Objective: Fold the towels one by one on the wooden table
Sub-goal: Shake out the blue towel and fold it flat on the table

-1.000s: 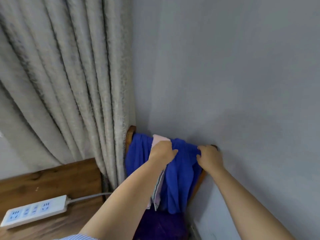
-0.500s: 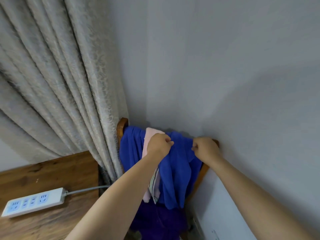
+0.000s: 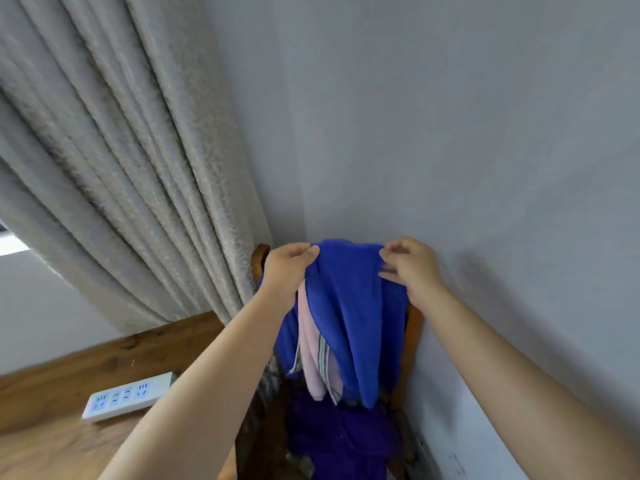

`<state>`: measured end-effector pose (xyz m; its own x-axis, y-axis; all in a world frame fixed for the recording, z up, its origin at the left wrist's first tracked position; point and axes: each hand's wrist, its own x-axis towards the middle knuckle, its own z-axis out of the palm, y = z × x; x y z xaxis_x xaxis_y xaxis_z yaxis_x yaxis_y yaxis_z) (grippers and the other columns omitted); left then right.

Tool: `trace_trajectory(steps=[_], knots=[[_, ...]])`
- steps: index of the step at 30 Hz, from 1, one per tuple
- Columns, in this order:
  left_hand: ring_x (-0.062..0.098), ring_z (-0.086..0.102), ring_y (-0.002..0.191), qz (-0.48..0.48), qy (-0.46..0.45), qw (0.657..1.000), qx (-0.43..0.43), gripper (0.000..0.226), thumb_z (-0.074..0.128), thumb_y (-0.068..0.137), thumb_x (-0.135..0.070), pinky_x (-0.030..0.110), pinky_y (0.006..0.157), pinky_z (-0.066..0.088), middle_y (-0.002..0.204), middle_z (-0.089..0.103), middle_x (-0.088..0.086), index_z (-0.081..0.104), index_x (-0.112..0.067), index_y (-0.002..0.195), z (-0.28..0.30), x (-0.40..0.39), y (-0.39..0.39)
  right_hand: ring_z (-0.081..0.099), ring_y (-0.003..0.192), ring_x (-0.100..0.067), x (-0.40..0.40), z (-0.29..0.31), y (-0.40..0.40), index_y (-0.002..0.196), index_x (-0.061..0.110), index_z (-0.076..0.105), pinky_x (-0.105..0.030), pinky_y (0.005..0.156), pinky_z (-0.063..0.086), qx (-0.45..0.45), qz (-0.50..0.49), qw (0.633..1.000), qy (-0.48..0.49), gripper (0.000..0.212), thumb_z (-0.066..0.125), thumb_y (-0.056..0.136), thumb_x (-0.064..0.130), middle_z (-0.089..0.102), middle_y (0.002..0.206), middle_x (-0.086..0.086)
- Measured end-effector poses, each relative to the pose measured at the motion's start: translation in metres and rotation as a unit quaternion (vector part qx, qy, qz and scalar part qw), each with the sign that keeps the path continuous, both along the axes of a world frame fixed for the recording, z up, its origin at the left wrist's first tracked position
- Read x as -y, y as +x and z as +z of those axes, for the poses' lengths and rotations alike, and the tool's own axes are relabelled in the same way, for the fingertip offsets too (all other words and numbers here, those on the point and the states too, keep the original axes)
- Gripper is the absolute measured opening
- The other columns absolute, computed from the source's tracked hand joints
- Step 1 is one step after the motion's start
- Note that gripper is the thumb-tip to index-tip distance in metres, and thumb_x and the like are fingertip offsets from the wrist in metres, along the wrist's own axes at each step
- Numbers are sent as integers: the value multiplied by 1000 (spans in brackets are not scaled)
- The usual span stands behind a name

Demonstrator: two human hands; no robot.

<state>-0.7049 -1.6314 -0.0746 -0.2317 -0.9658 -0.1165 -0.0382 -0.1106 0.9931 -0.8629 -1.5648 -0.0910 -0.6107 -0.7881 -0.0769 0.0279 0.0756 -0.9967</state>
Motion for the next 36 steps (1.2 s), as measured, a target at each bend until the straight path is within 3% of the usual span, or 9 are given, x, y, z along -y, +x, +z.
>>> trace_trajectory(steps=[4,7,11,16,20,24,28,31,36], knots=[[6,51,50,43,-65,997,6,26,59,87,-7,15,54,44,52,58,-7,61,-17,63,33,-10,48,49,61,-7,4,42,37,60,26,50,-21,64,46,-129,28,989,-65,33,58,84,5,53,64,9],[12,54,63,107,-94,989,-26,24,62,84,-3,24,67,46,57,62,-5,63,-15,64,56,-21,99,46,55,-3,7,74,80,59,21,50,-8,53,40,-201,76,969,-123,31,59,83,4,52,60,13],[9,54,62,174,-138,975,-8,11,63,83,-3,20,65,46,60,62,-3,65,-8,73,76,-45,184,47,57,-5,12,98,157,68,9,57,-14,58,39,-217,176,946,-166,17,57,83,0,51,59,10],[12,52,62,245,-144,957,51,12,64,82,-5,19,61,45,65,58,3,64,-9,70,88,-82,309,47,53,0,10,104,277,56,25,49,-5,49,36,-212,262,923,-183,36,56,82,0,50,57,10],[14,52,60,265,-111,952,106,16,67,81,-8,21,55,45,63,58,3,62,-12,66,78,-114,405,50,50,2,1,88,370,56,19,53,-4,49,36,-212,286,919,-169,30,58,78,-1,51,55,10],[18,52,67,287,-76,944,141,10,64,83,-11,25,58,41,65,58,4,66,-6,75,53,-140,483,48,61,-15,-4,56,442,54,26,51,-28,65,41,-206,314,919,-124,38,59,79,-1,52,58,7],[15,50,66,336,-31,925,173,20,59,86,-12,23,58,39,55,59,-4,64,-8,67,22,-153,548,52,71,-20,-12,23,500,64,16,58,-30,67,44,-225,330,914,-78,21,59,79,1,53,59,8],[15,53,78,364,-9,907,214,13,56,82,-2,23,70,41,75,63,1,69,-4,85,-1,-154,579,54,70,-19,-16,5,522,71,11,60,-28,66,45,-238,353,903,-53,13,57,80,3,55,62,5],[25,60,95,365,34,879,304,24,50,79,6,22,75,42,98,68,13,70,-3,89,-51,-152,617,55,75,-23,-5,-36,540,70,12,58,-35,75,49,-251,394,884,9,13,58,81,5,57,70,-4]])
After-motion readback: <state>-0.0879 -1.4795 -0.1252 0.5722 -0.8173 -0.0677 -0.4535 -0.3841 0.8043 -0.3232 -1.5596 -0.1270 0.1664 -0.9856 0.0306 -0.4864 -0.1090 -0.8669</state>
